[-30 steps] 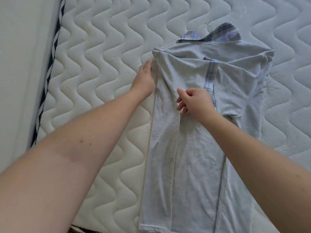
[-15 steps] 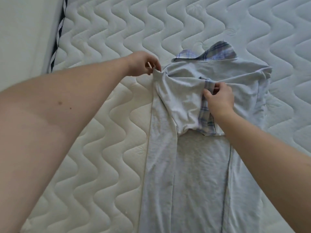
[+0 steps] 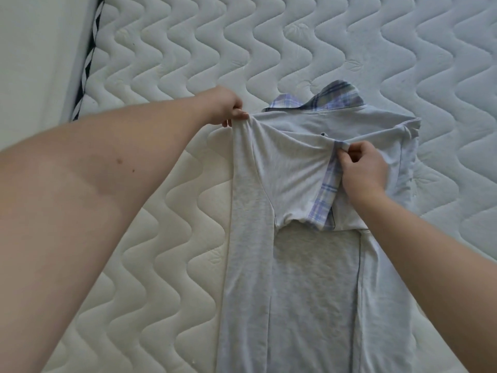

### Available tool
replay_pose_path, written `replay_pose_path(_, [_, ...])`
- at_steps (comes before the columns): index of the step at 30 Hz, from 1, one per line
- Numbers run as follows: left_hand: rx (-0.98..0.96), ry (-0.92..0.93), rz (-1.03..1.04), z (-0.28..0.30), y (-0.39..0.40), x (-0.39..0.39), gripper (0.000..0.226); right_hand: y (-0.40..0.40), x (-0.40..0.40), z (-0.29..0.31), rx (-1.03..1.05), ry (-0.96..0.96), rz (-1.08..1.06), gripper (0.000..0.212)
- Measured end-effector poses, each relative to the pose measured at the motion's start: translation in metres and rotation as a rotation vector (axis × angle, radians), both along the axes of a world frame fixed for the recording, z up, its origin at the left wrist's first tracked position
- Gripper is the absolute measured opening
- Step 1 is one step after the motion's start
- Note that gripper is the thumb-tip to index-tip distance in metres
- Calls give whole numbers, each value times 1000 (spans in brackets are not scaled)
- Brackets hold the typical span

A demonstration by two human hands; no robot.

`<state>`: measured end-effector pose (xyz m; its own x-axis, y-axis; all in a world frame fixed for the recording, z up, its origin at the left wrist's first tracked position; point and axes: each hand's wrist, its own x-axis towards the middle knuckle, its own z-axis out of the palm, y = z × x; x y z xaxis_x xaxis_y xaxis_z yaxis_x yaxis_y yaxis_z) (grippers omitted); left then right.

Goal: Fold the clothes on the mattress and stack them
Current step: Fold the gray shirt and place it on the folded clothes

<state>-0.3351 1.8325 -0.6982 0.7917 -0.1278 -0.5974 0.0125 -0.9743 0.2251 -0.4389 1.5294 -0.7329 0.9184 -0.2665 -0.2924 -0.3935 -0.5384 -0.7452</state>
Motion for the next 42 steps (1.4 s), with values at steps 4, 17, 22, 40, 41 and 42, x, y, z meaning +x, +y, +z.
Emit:
replay_pose_path(4, [113, 27, 8, -2, -13, 1, 46, -3, -3, -4, -6, -26, 10, 7])
replay_pose_path(17, [-196, -467, -84, -7, -70, -23, 30, -7, -17, 0, 123, 48, 68, 7])
replay_pose_path(22, [-283, -303, -211, -4, -157, -19, 26, -27, -21, 0, 160, 51, 120, 7])
replay_pose_path(40, [-64, -177, -113, -35, -244, -3, 24, -126, -37, -14, -35, 139, -48, 39])
replay_pose_path(41, [-89, -171, -105, -34, -246, -3, 30, -127, -35, -14, -22, 148, -51, 34])
replay_pose_path(42, [-129, -166, -88, -33, -252, -3, 37, -128, -34, -15, -9, 155, -62, 29])
